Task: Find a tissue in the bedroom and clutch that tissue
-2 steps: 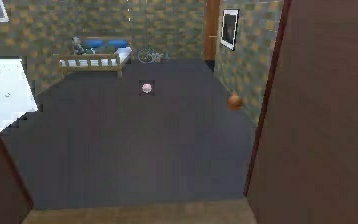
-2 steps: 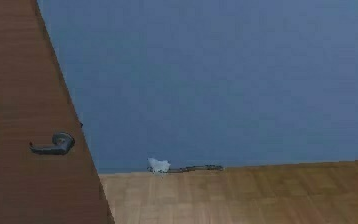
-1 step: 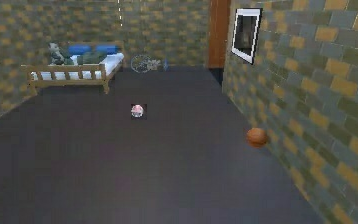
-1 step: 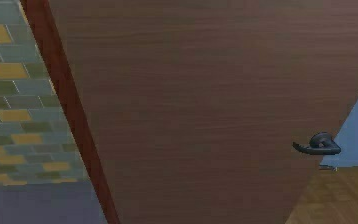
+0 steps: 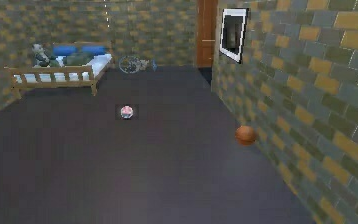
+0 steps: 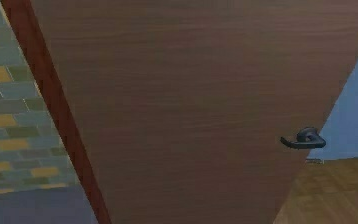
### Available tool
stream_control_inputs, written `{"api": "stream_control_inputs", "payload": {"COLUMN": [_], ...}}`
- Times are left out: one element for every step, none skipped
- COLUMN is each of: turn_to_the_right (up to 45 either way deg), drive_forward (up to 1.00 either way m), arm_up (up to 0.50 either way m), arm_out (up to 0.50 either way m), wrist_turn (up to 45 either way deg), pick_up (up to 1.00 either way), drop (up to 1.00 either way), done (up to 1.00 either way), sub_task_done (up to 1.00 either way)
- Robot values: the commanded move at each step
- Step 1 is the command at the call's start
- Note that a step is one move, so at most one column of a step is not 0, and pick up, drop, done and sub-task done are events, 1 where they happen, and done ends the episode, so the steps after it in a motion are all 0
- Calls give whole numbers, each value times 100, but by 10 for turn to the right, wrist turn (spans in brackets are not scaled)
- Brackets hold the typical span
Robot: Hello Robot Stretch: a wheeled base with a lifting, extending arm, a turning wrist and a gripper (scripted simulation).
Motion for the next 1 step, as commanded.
{"api": "stream_control_inputs", "payload": {"turn_to_the_right": [0], "drive_forward": [50], "arm_up": [0], "arm_out": [0], "wrist_turn": [0], "pick_up": [0], "drop": [0], "done": [0], "sub_task_done": [0]}}
